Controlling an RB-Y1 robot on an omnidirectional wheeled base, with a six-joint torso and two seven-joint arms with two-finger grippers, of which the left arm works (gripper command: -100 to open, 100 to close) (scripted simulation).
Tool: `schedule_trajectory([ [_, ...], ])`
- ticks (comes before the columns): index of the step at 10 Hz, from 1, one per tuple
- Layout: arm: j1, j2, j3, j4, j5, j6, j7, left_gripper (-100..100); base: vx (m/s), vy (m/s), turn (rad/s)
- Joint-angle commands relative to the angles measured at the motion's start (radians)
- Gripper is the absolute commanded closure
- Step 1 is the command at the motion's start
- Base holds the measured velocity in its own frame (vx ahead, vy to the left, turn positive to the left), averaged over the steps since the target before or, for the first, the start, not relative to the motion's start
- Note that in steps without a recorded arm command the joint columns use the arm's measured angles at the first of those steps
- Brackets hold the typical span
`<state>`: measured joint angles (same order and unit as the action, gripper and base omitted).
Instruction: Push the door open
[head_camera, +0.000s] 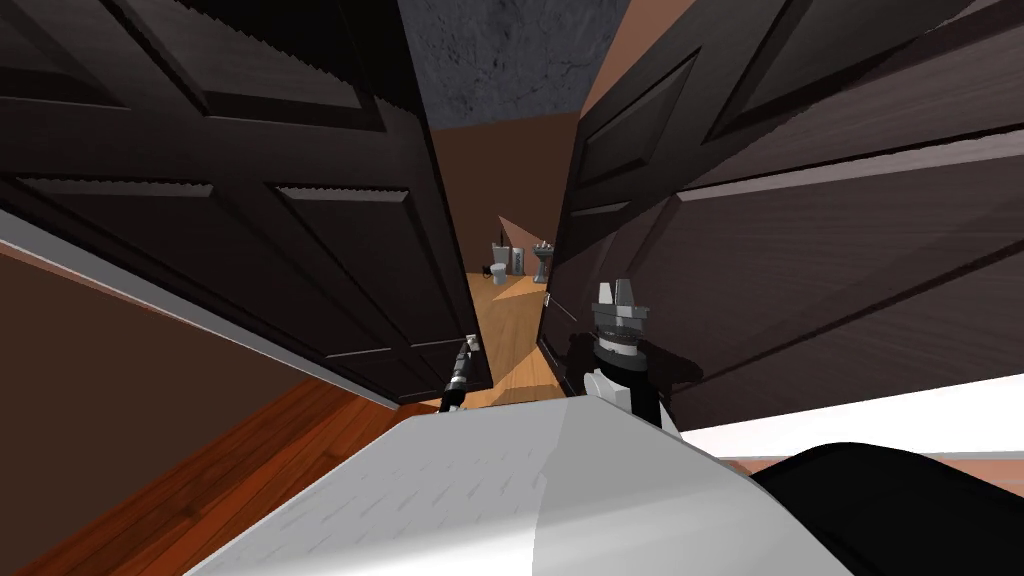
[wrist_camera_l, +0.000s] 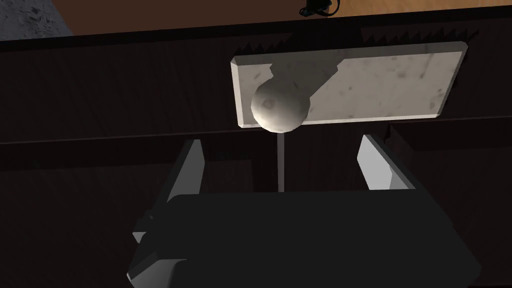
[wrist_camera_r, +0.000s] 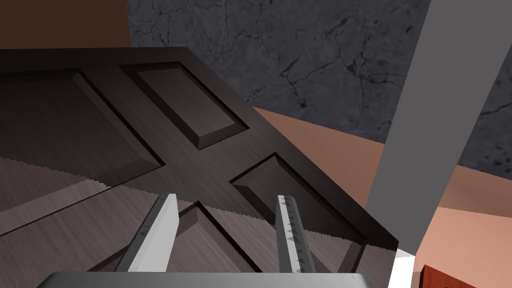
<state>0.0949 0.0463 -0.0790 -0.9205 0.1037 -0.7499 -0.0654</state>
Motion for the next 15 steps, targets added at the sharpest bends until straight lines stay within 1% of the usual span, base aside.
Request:
schedule_trajectory([
  [1,-0.002,-0.007,0.004,0.006,0.002,-0.007,-0.001,-100,0.188,0.011,-0.029],
  [3,-0.003,-0.018,0.007,0.010,0.003,-0.012,-0.002,-100,0.175,0.004,-0.018],
  [4,0.000,-0.015,0.005,0.007,0.002,-0.010,-0.002,-100,0.064,0.000,0.008],
  [5,0.000,-0.015,0.005,0.007,0.002,-0.010,-0.002,100,-0.013,-0.001,-0.006],
  [10,0.000,-0.015,0.005,0.007,0.002,-0.010,-0.002,100,-0.009,0.000,-0.002],
  [11,-0.003,-0.001,0.007,0.013,0.013,-0.009,-0.012,100,0.084,-0.004,0.087],
  [12,-0.004,0.002,0.007,0.014,0.015,-0.009,-0.014,100,0.145,-0.027,0.102],
  [15,-0.011,0.016,0.010,0.019,0.031,-0.010,-0.030,100,0.154,-0.014,0.082],
])
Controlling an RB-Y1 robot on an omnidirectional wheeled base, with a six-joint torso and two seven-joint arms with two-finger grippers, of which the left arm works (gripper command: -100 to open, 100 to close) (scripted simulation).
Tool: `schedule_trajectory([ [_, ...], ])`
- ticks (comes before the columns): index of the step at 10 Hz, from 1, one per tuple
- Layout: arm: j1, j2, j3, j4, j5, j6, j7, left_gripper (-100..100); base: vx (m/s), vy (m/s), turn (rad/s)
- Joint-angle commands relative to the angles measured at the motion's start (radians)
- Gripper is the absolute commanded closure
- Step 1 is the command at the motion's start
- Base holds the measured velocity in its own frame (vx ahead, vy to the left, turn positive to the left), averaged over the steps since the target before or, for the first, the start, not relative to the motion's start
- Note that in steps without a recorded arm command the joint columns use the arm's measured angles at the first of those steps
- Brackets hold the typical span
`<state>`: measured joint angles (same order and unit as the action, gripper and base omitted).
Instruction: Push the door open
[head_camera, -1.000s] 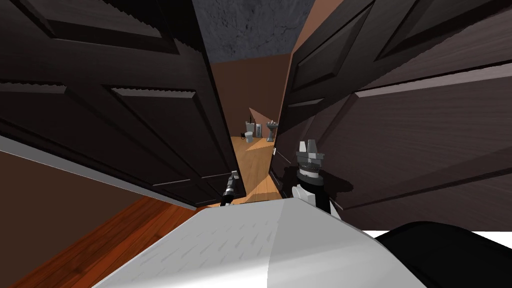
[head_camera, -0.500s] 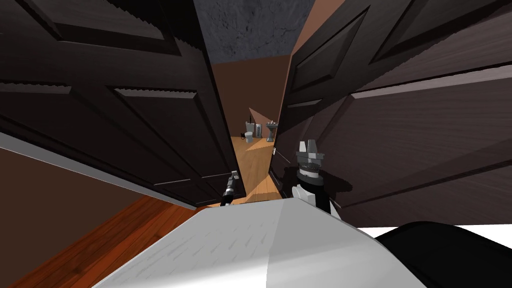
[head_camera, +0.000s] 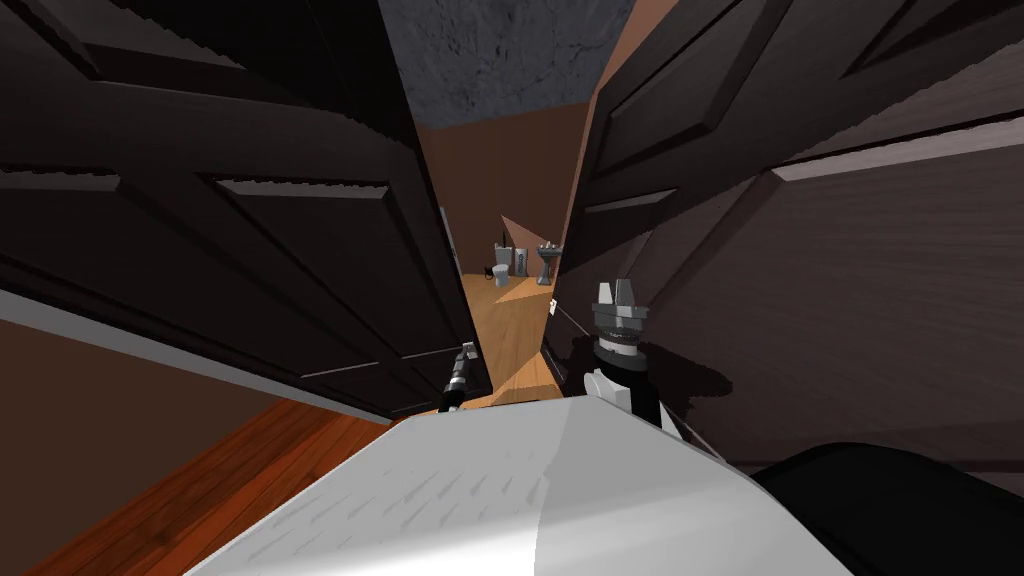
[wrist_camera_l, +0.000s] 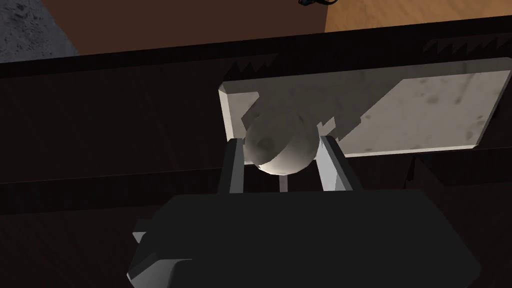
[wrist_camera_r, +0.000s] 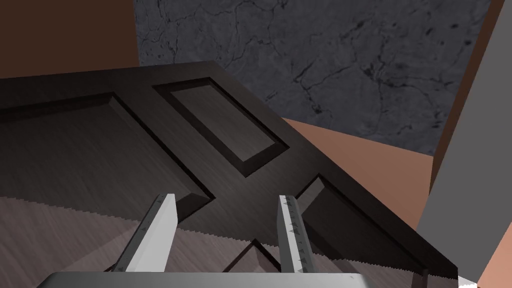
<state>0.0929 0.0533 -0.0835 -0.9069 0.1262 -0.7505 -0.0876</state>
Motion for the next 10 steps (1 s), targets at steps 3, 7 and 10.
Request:
schedule_trajectory([
  [3,-0.018,0.023,0.019,0.014,0.032,-0.012,-0.031,100,0.207,-0.018,0.160],
  [7,-0.005,0.004,0.012,-0.005,0.035,0.002,-0.022,-100,-0.172,-0.088,0.051],
  [10,0.001,-0.027,0.012,-0.023,0.044,0.014,-0.020,-100,-0.226,-0.097,0.055],
])
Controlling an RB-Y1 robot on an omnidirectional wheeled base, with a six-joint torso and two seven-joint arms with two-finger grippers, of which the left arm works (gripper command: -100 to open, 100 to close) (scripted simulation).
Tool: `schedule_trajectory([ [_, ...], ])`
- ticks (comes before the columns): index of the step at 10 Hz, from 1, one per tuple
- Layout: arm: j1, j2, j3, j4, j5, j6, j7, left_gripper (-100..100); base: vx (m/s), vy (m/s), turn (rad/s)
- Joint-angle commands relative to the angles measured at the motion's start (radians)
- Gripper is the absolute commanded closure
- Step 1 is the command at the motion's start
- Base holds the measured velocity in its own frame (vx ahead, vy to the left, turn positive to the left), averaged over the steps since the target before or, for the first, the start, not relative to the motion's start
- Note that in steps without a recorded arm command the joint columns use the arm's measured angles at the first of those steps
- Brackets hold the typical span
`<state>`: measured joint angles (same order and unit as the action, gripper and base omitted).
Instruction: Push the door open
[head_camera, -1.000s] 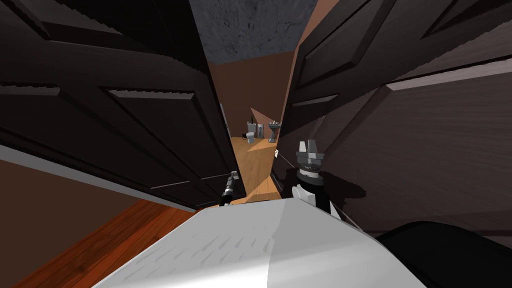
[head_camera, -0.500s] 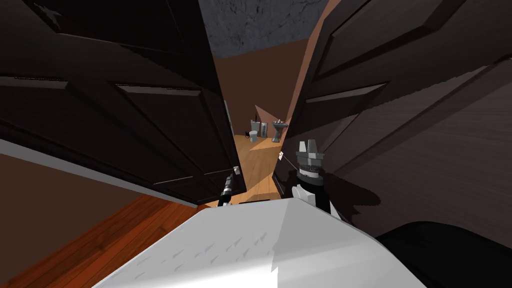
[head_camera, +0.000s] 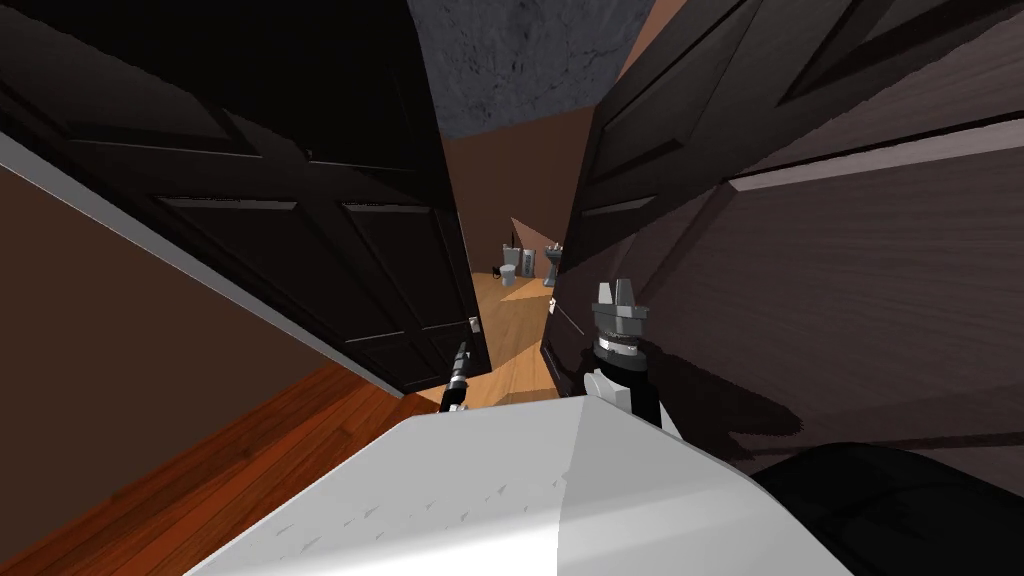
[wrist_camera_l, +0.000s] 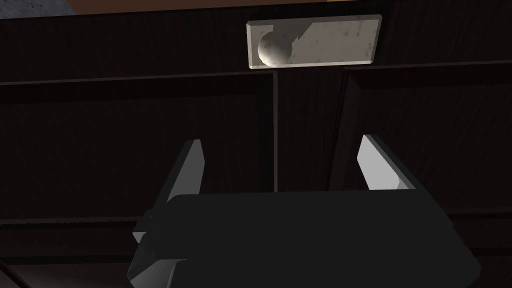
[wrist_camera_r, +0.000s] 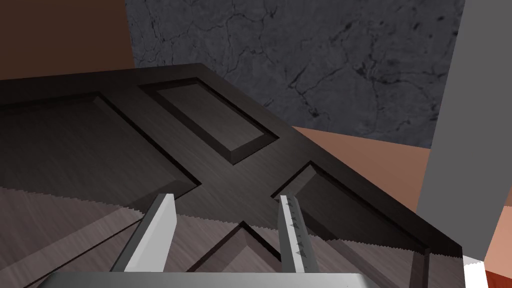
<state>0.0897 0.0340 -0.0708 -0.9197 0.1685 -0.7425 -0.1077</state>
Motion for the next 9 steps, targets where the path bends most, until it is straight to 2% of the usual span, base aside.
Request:
schedule_trajectory([
  [1,0.000,0.000,0.000,0.000,0.000,0.000,0.000,-100,-0.103,-0.041,0.010],
  [2,-0.001,0.008,0.003,0.004,0.001,-0.003,0.000,-100,0.086,-0.011,-0.030],
  [5,-0.005,0.016,0.008,0.011,0.003,-0.010,-0.001,-100,0.177,0.019,-0.018],
  [9,-0.011,0.014,0.018,0.025,0.006,-0.024,-0.002,-100,0.229,0.020,-0.029],
])
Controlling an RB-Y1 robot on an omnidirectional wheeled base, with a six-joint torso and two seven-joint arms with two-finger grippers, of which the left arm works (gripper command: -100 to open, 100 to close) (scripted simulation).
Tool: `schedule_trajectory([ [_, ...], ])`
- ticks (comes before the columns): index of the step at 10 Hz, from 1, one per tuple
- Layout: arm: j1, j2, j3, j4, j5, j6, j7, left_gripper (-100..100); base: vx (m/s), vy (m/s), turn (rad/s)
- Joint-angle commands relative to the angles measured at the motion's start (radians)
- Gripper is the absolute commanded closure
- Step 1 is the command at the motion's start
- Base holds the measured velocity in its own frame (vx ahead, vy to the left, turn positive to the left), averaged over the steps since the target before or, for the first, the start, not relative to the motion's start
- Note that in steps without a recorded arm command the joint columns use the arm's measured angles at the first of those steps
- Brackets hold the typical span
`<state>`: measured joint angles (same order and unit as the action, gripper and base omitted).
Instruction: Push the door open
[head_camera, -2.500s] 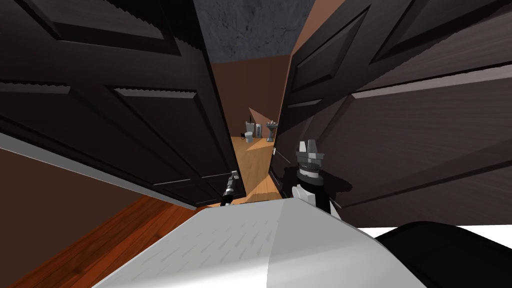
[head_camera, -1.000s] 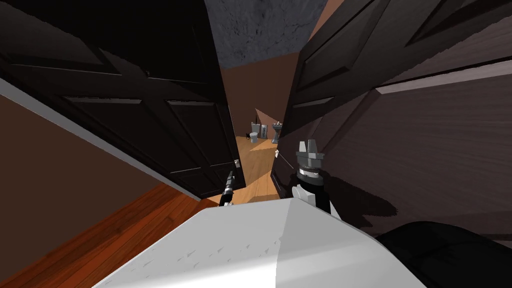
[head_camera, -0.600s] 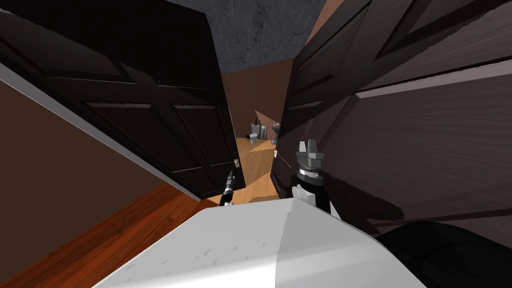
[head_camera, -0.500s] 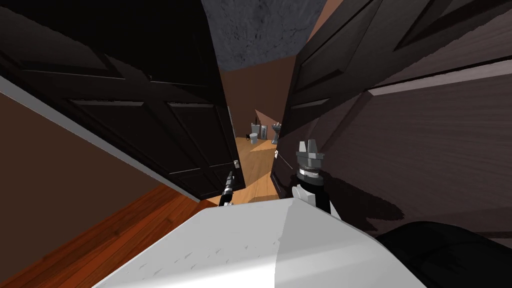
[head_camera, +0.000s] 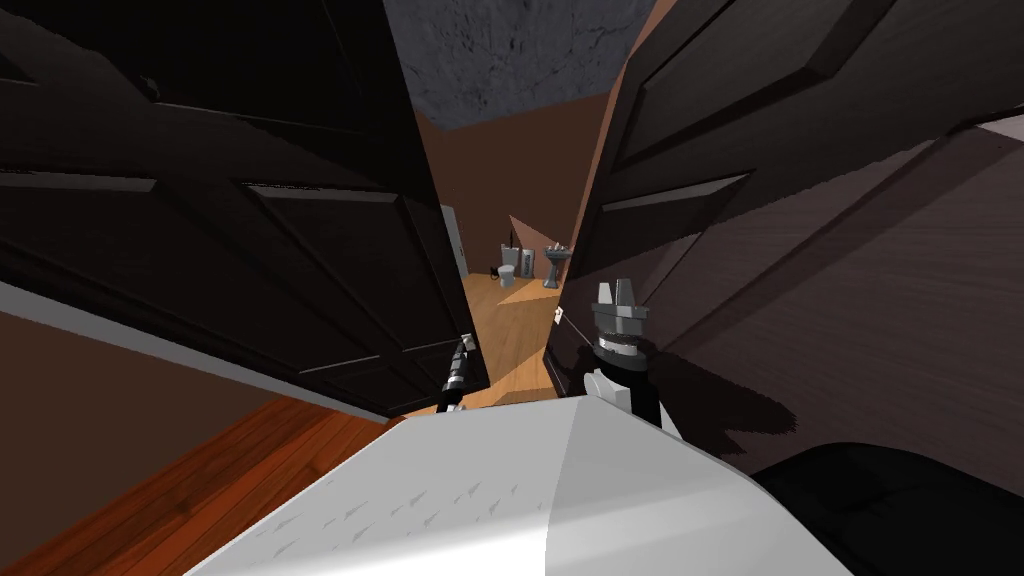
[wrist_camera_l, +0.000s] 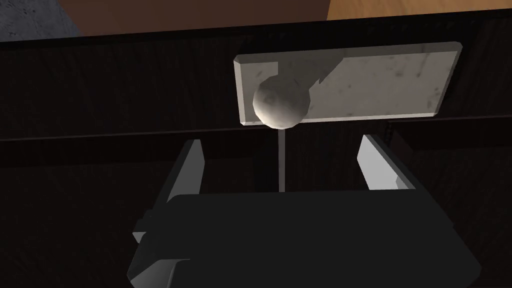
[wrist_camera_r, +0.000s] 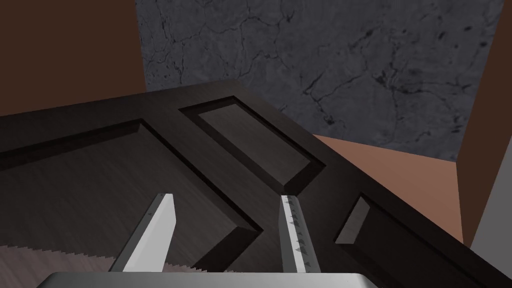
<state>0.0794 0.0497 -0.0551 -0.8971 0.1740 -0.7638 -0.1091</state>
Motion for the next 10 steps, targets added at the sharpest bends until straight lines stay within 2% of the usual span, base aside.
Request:
schedule_trajectory([
  [1,-0.002,-0.005,0.004,0.005,0.001,-0.005,-0.001,-100,0.215,0.002,-0.025],
  [2,-0.004,-0.011,0.006,0.008,0.002,-0.008,-0.001,-100,0.220,0.007,-0.020],
  [3,-0.002,-0.008,0.004,0.005,0.001,-0.006,-0.001,-100,0.103,0.005,0.000],
  [4,-0.002,-0.008,0.004,0.005,0.001,-0.006,-0.001,100,-0.022,-0.003,0.007],
  [9,-0.002,-0.008,0.004,0.005,0.001,-0.006,-0.001,100,-0.018,-0.001,-0.003],
  [10,-0.006,-0.001,0.003,0.013,0.003,-0.003,-0.001,100,0.127,-0.017,0.104],
])
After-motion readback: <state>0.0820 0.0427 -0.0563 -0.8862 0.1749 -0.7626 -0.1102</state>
